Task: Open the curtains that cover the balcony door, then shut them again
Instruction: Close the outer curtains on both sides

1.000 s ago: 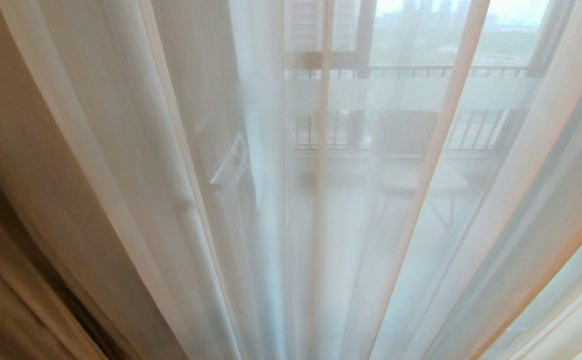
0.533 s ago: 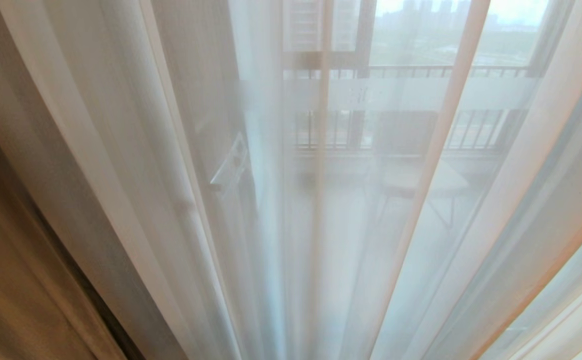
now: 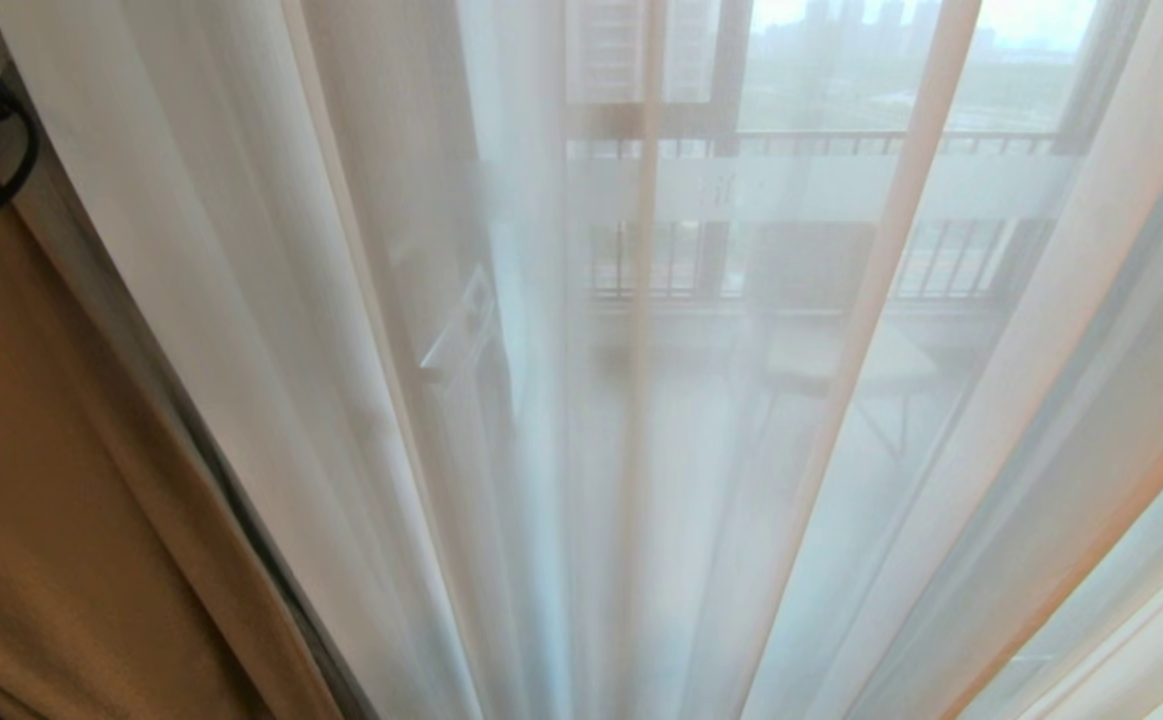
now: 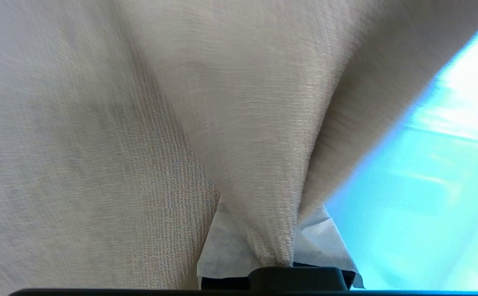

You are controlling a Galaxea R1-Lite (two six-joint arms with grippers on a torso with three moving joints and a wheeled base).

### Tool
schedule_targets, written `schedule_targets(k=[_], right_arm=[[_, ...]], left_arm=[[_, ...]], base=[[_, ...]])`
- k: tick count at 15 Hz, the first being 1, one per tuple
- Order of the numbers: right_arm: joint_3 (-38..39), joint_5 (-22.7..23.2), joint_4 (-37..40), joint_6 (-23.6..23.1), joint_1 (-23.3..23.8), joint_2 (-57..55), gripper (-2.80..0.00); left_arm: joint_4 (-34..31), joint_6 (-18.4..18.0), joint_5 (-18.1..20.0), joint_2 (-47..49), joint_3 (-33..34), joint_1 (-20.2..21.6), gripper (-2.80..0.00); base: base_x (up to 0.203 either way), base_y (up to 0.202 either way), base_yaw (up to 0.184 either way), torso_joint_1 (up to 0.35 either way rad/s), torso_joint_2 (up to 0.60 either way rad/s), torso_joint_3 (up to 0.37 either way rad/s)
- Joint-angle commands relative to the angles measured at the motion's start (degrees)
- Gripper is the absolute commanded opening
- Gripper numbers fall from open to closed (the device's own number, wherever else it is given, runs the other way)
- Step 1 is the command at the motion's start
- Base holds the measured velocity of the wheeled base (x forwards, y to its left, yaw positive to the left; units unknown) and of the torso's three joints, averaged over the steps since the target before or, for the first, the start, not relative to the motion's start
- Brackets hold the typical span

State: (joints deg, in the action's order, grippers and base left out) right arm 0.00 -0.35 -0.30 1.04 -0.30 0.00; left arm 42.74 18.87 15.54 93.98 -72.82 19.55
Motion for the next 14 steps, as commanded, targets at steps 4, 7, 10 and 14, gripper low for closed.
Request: schedule_targets(k=[4,7,10,14], right_arm=[[0.0,0.0,0.0,0.0,0.0,0.0,-2.8],[0.0,0.0,0.0,0.0,0.0,0.0,-2.8],[0.0,0.0,0.0,0.0,0.0,0.0,-2.8],[0.0,0.0,0.0,0.0,0.0,0.0,-2.8]], left_arm=[[0.1,0.1,0.0,-6.4,5.4,-7.2,-2.8],[0.0,0.0,-0.2,-7.7,7.8,-11.3,-2.8],[-0.1,0.0,-0.7,-7.8,8.2,-15.5,-2.8],[0.0,-0.2,-0.7,-7.8,8.5,-19.7,-2.8]], base=[[0.0,0.0,0.0,0.0,0.0,0.0],[0.0,0.0,0.0,0.0,0.0,0.0],[0.0,0.0,0.0,0.0,0.0,0.0],[0.0,0.0,0.0,0.0,0.0,0.0]])
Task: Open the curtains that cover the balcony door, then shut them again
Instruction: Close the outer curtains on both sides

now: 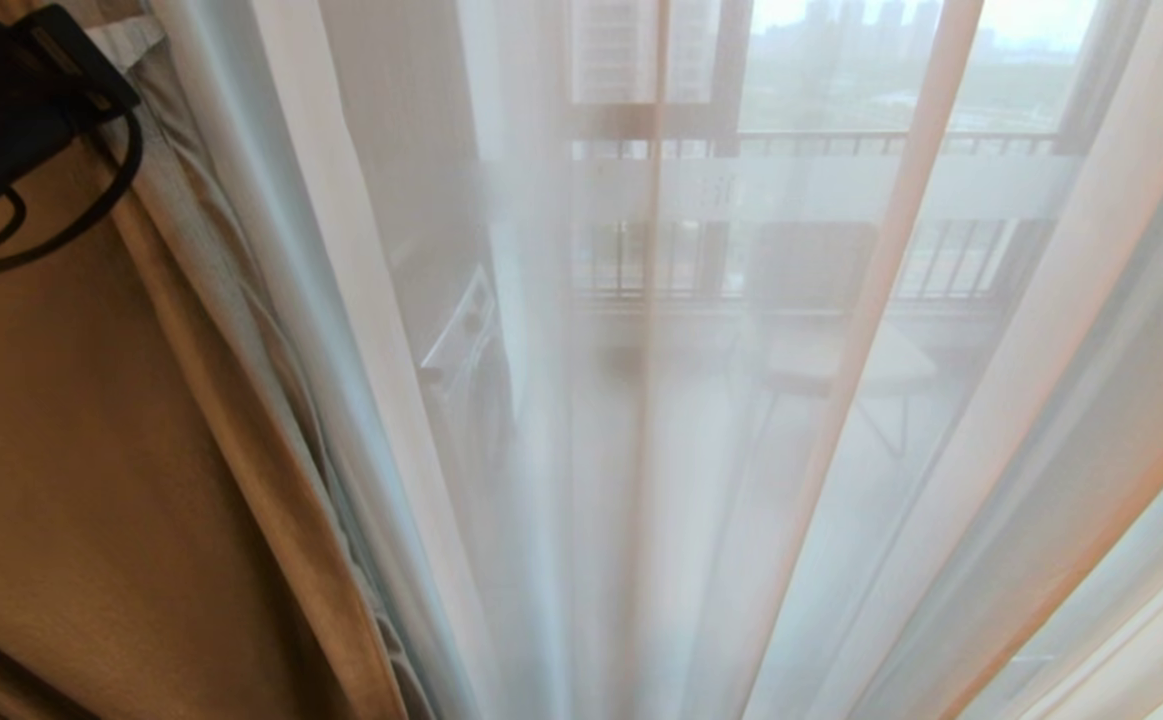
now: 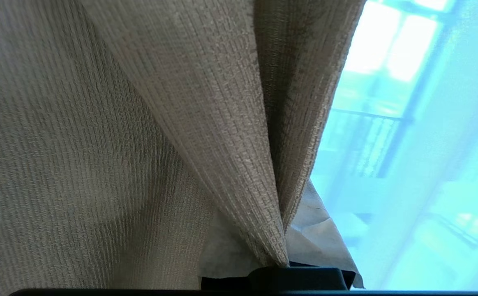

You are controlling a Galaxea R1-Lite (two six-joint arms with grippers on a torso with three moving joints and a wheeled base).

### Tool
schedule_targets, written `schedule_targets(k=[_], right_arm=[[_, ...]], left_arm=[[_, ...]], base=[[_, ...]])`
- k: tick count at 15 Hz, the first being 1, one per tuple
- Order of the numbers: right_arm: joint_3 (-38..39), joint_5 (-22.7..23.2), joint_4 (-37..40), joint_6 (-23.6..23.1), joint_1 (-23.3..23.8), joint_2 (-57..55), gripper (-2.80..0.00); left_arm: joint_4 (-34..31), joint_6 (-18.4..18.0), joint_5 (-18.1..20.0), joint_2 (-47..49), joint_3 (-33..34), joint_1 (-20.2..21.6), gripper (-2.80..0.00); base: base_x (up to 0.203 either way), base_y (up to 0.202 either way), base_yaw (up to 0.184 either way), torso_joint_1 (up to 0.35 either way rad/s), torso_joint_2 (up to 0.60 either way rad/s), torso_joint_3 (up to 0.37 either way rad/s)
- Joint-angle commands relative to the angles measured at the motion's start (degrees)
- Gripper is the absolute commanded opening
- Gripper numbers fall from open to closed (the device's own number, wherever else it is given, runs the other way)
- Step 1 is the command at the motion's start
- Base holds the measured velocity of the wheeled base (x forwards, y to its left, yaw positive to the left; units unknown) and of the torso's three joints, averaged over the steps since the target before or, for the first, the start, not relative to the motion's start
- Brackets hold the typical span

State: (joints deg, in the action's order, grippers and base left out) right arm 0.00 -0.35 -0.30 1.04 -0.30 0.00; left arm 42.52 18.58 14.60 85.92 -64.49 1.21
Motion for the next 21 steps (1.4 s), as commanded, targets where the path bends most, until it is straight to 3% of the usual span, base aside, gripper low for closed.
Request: schedule_targets(k=[1,14,18,21], right_arm=[[0.0,0.0,0.0,0.0,0.0,-0.1,-2.8],[0.0,0.0,0.0,0.0,0.0,0.0,-2.8],[0.0,0.0,0.0,0.0,0.0,0.0,-2.8],[0.0,0.0,0.0,0.0,0.0,0.0,-2.8]], left_arm=[[0.2,0.1,0.2,0.3,0.2,-2.4,-2.8],[0.7,-0.2,-1.3,-0.3,3.5,-12.8,-2.8],[0.7,-0.2,-1.5,-0.8,3.5,-12.8,-2.8],[0.5,-0.3,-1.9,-2.0,4.1,-10.3,-2.8]], base=[[0.0,0.0,0.0,0.0,0.0,0.0],[0.0,0.0,0.0,0.0,0.0,0.0],[0.0,0.0,0.0,0.0,0.0,0.0],[0.0,0.0,0.0,0.0,0.0,0.0]])
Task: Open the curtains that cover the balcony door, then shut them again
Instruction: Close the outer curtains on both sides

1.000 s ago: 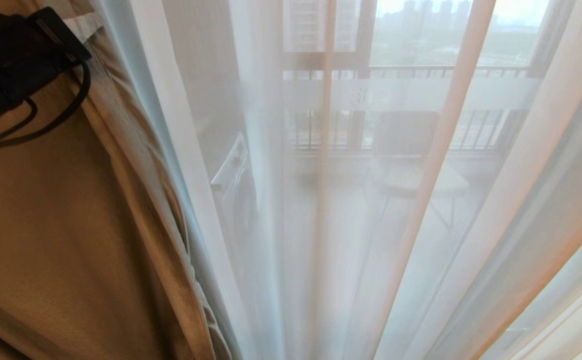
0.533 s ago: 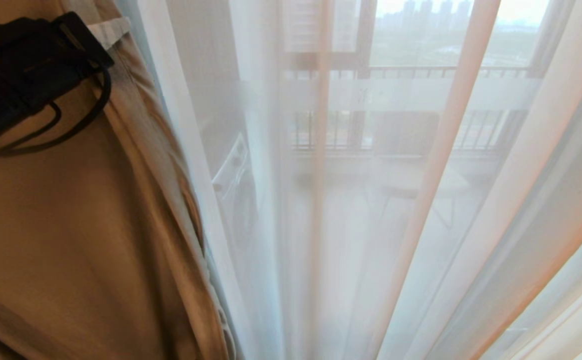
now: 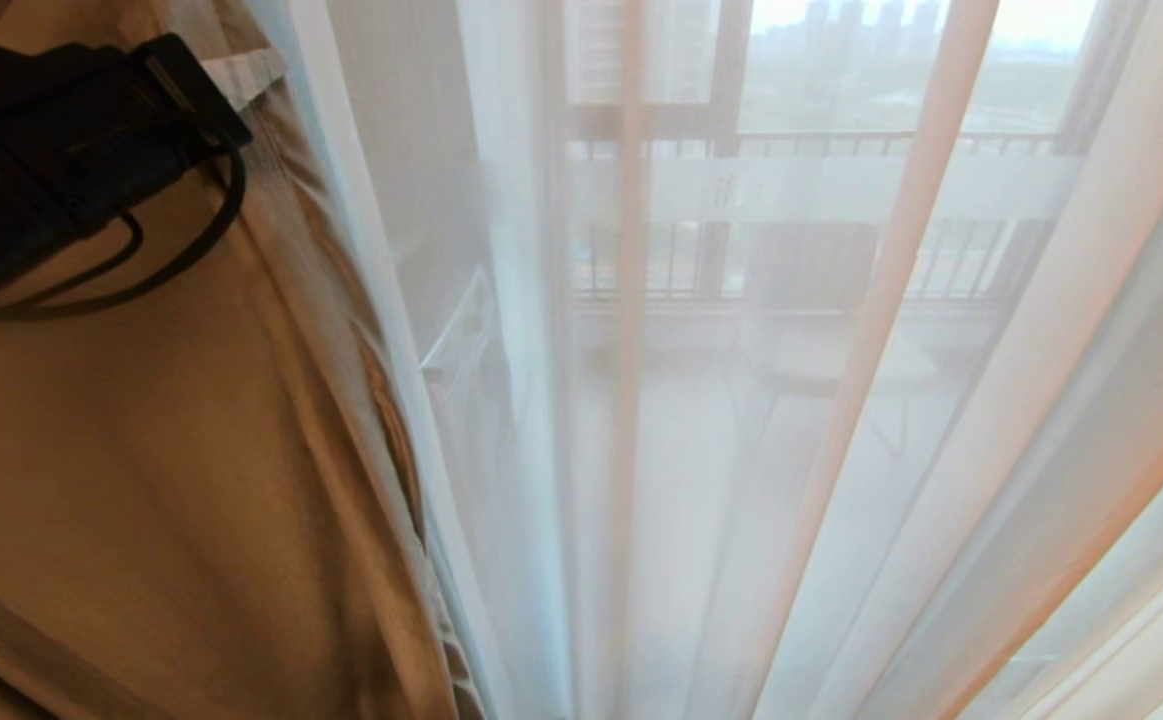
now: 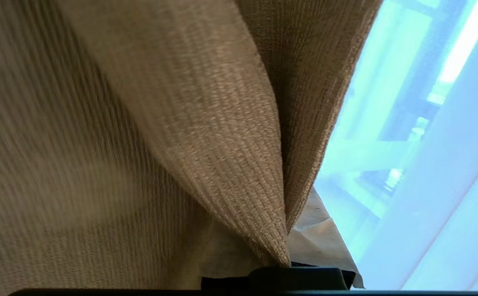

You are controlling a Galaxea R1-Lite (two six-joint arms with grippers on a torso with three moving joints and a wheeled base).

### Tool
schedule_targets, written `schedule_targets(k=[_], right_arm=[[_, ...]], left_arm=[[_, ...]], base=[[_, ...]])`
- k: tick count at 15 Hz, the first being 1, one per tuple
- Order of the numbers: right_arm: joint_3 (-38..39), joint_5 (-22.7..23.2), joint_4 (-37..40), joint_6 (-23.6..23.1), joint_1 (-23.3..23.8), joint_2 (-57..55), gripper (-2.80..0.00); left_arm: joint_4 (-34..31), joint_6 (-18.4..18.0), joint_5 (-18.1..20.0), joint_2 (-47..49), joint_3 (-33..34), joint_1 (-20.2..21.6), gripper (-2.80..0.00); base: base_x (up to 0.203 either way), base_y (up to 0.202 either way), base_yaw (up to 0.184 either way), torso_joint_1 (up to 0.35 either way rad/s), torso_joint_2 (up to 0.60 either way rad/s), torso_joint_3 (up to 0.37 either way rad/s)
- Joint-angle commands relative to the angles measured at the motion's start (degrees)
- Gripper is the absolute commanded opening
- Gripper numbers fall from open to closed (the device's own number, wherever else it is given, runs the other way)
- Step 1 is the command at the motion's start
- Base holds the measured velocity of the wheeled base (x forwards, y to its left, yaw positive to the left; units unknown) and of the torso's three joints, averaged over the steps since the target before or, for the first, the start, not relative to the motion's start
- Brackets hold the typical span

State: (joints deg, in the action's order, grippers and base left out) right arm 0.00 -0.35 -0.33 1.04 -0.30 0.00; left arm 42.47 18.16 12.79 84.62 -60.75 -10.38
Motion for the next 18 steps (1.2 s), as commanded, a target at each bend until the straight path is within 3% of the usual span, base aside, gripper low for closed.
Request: schedule_targets(k=[1,11,18], right_arm=[[0.0,0.0,0.0,0.0,0.0,0.0,-2.8],[0.0,0.0,0.0,0.0,0.0,0.0,-2.8],[0.0,0.0,0.0,0.0,0.0,0.0,-2.8]], left_arm=[[0.6,0.1,-0.1,-1.4,1.0,2.4,-2.8],[0.7,-1.6,0.4,-2.6,1.2,14.7,-2.8],[0.7,-1.6,0.6,-2.4,1.3,16.4,-2.8]], base=[[0.0,0.0,0.0,0.0,0.0,0.0],[0.0,0.0,0.0,0.0,0.0,0.0],[0.0,0.0,0.0,0.0,0.0,0.0]])
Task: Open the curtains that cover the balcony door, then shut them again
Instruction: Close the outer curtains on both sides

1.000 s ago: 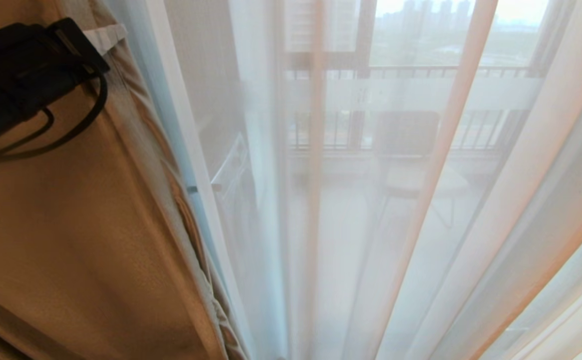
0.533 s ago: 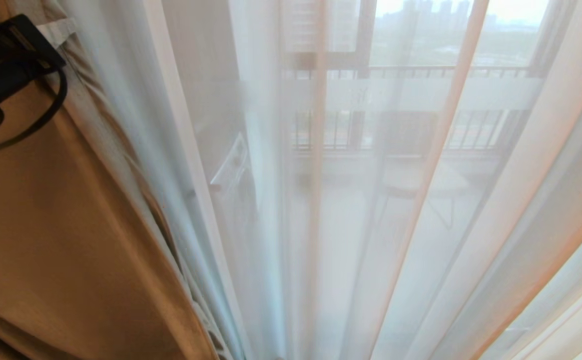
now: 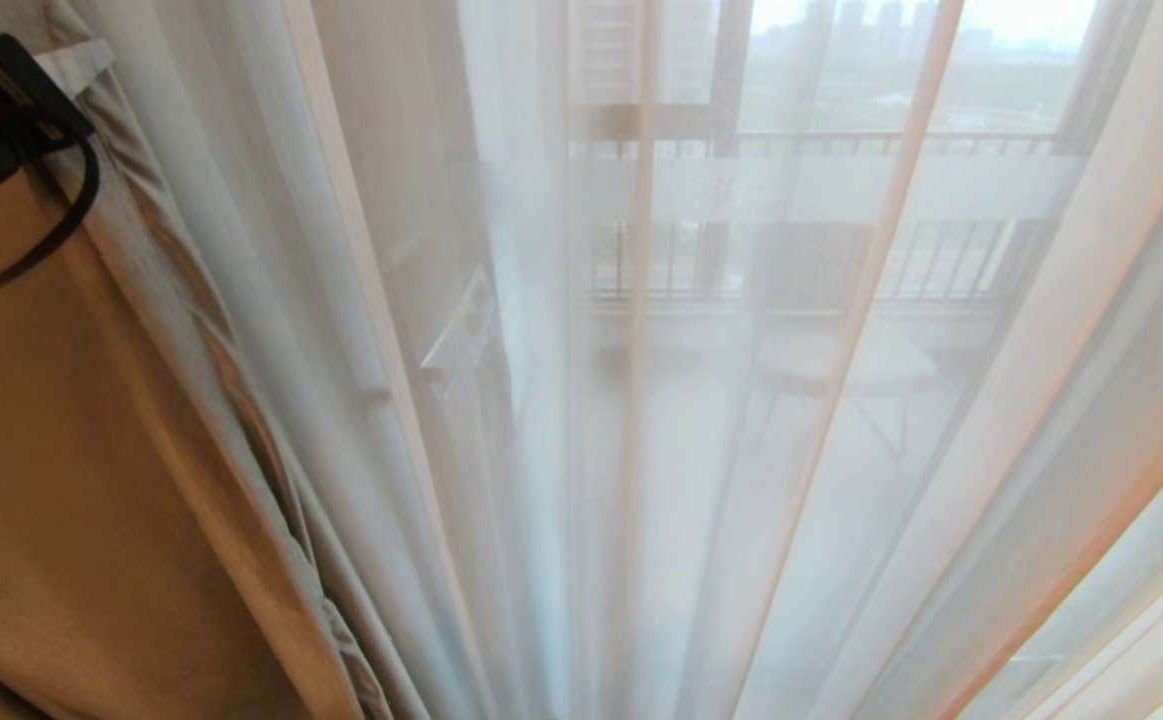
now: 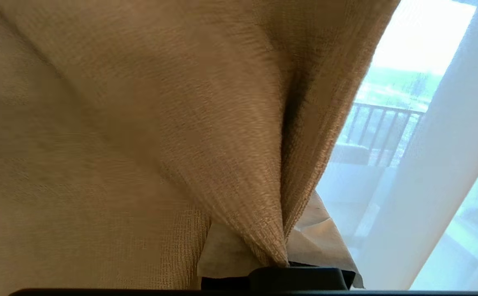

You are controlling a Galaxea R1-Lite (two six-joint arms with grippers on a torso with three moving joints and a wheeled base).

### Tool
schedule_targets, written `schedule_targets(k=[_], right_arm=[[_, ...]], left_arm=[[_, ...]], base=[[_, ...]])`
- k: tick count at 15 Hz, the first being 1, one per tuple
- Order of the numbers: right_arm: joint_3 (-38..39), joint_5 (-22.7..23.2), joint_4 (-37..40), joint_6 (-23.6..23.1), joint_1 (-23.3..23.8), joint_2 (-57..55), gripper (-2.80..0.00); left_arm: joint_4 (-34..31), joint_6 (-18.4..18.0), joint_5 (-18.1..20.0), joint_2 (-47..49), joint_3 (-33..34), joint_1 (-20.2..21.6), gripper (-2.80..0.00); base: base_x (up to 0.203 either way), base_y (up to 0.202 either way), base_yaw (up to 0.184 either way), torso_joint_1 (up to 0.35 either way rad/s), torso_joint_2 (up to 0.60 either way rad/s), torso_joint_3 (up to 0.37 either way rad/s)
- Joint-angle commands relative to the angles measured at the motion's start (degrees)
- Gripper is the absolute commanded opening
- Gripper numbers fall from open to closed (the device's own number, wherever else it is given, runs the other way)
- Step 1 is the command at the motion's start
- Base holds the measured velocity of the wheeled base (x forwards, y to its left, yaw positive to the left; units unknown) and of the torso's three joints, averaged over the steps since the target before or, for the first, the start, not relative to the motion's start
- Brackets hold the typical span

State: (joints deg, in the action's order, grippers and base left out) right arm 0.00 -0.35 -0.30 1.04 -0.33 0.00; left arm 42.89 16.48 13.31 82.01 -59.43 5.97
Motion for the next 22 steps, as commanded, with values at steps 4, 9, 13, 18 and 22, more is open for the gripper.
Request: schedule_targets(k=[4,9,13,18,22], right_arm=[[0.0,0.0,0.0,0.0,0.0,0.0,-2.8],[0.0,0.0,0.0,0.0,0.0,0.0,-2.8],[0.0,0.0,0.0,0.0,0.0,0.0,-2.8],[0.0,0.0,0.0,0.0,0.0,0.0,-2.8],[0.0,0.0,0.0,0.0,0.0,0.0,-2.8]], left_arm=[[0.1,0.1,0.0,0.3,0.1,0.1,0.0],[-0.2,0.1,-0.1,-3.5,4.3,0.0,0.0],[-0.3,0.2,-0.6,-12.5,14.3,0.1,0.0],[-5.2,0.0,-0.7,-26.4,25.6,1.5,0.0],[-7.0,-1.9,-0.8,-28.9,27.5,1.5,0.0]], base=[[0.0,0.0,0.0,0.0,0.0,0.0],[0.0,0.0,0.0,0.0,0.0,0.0],[0.0,0.0,0.0,0.0,0.0,0.0],[0.0,0.0,0.0,0.0,0.0,0.0],[0.0,0.0,0.0,0.0,0.0,0.0]])
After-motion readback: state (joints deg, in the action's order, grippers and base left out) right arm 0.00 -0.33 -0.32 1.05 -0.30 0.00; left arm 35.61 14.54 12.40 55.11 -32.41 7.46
